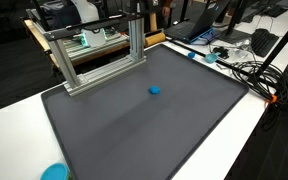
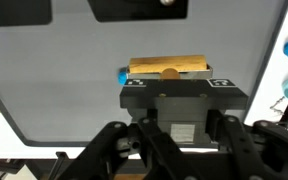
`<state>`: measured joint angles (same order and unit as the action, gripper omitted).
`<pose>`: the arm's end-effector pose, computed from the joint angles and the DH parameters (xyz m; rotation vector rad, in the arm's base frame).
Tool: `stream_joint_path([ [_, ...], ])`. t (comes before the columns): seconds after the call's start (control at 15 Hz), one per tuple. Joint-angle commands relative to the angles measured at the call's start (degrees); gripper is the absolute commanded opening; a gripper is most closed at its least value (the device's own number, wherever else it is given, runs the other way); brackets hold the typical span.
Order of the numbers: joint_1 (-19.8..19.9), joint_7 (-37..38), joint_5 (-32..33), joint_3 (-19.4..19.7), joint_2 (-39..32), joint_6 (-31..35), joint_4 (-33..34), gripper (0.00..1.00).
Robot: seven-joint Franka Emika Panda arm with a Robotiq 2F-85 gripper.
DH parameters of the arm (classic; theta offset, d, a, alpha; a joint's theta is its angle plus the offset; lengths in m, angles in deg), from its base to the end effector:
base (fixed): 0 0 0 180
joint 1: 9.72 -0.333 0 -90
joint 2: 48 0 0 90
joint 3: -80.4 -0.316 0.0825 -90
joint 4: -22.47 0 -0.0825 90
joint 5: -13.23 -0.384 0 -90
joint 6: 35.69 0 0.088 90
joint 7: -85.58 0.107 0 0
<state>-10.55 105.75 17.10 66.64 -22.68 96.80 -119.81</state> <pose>0.4196 0.1121 0.4685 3.0316 -0.1019 0.4461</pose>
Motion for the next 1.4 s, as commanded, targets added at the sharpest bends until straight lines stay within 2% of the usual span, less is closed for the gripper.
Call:
stream_joint_path([
  [0.0, 4.45, 13.57, 7.92, -4.78, -13.05, 2.15, 11.22, 0.23],
  [0.13, 5.14, 19.60, 12.26, -4.49, -18.43, -3.02, 17.20, 0.23],
  [0.2, 1.50, 15.36, 8.97, -2.30, -12.05, 1.00, 9.47, 0.48],
  [0.4, 1.97, 17.88, 11.21, -0.97, -18.46, -0.99, 15.18, 0.48],
  [0.67, 1.84, 18.30, 11.28, -0.98, -19.16, -1.61, 16.24, 0.48],
  [0.73, 1.82, 18.34, 11.28, -1.00, -19.16, -1.74, 16.33, 0.23],
  [1.2, 2.21, 12.56, 10.91, 6.42, -23.03, -0.28, 21.05, 0.23],
  [1.33, 2.21, 9.10, 7.75, 8.56, -23.98, -0.47, 22.28, 0.23],
])
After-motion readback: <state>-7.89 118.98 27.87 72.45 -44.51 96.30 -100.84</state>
